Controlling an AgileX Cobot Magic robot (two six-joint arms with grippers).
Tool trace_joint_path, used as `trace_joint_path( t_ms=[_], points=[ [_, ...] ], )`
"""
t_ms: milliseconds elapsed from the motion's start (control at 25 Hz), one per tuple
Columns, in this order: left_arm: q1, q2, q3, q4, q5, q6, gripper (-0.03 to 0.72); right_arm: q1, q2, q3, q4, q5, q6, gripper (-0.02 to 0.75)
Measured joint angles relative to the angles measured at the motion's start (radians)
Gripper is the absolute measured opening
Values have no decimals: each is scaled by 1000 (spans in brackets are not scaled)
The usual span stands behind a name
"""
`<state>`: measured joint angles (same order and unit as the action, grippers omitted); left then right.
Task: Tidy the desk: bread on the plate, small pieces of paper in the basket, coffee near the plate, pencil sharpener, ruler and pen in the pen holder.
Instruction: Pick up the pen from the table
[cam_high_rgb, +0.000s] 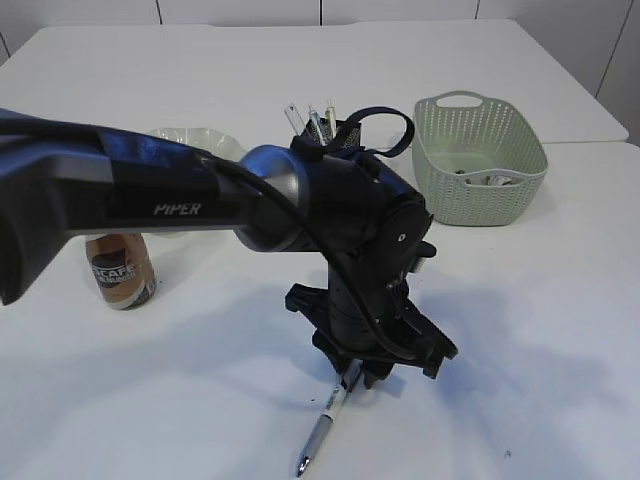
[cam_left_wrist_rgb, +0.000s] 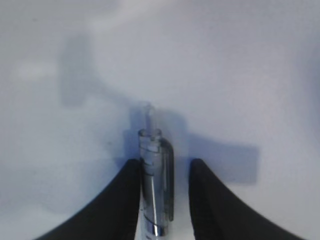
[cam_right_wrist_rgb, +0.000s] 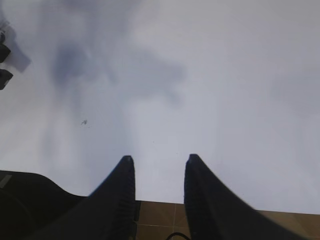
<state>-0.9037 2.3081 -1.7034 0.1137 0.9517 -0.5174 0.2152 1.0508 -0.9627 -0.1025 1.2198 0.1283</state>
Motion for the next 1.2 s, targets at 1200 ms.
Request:
trace_joint_path(
  t_ms=[1200],
  points=[
    [0,6,-93,51,79,0,109,0,0,0,5,0,0,280]
  ],
)
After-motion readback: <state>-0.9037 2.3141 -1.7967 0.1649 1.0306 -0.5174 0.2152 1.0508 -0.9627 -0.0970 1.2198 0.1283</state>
